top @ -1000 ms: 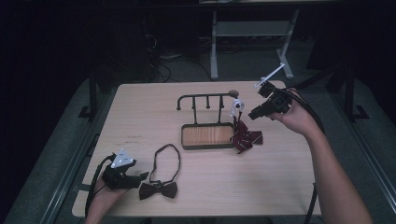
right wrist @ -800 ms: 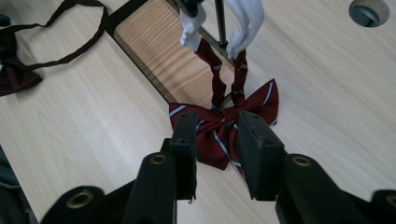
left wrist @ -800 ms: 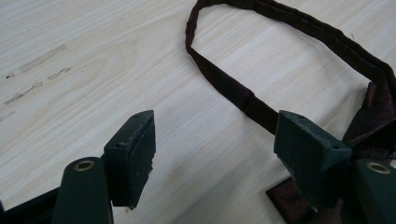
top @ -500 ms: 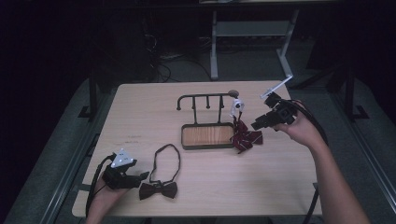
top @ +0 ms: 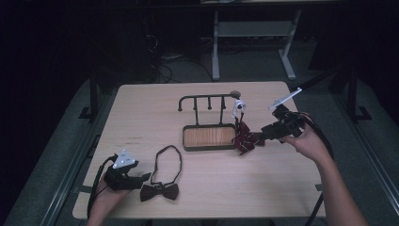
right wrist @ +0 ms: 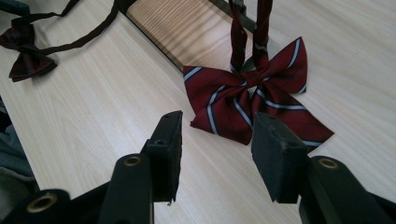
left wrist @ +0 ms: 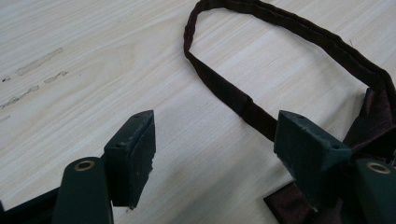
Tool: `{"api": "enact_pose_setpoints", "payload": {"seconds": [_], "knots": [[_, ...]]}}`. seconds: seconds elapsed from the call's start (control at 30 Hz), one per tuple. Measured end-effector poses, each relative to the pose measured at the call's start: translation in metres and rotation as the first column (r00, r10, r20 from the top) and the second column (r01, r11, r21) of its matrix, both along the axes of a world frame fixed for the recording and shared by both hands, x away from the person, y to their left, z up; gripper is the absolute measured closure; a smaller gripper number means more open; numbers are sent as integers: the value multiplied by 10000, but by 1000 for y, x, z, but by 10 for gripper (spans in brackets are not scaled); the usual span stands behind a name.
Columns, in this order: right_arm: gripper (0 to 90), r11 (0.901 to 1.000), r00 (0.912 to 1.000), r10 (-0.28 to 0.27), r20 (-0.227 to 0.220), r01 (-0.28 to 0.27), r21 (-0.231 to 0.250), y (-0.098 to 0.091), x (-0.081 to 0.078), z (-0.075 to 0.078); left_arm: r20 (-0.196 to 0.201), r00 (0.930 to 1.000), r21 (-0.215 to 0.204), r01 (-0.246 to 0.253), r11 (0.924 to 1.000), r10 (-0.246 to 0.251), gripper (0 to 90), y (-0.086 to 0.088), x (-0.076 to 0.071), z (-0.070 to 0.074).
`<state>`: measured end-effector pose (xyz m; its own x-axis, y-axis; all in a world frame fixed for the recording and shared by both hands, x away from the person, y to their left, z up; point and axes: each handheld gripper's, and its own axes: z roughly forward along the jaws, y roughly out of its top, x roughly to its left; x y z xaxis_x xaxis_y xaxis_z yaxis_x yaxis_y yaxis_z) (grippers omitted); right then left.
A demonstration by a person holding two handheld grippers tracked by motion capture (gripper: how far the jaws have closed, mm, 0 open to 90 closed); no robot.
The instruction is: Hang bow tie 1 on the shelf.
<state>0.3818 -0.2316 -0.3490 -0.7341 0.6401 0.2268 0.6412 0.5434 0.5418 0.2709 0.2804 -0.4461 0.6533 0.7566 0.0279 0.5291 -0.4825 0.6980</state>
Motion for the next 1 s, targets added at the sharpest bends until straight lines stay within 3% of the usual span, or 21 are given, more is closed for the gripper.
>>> {"api": "enact_pose_setpoints", "payload": {"seconds": [0.4, 0.6, 1.0], "knots": [[489, 9998, 10000, -17, -30, 18, 215, -7, -15, -13, 28, 10000, 19, 25, 10000, -25, 299, -1, 0, 1], [477, 9996, 9999, -36, -158, 40, 274, -9, -25, -27, 71, 10000, -261, -12, 9997, 14, 299, -2, 1, 4], [468, 9994, 9999, -86, -115, 90, 344, -10, -38, -40, -3, 10000, -152, 45, 9999, -45, 299, -7, 6, 6]]}}
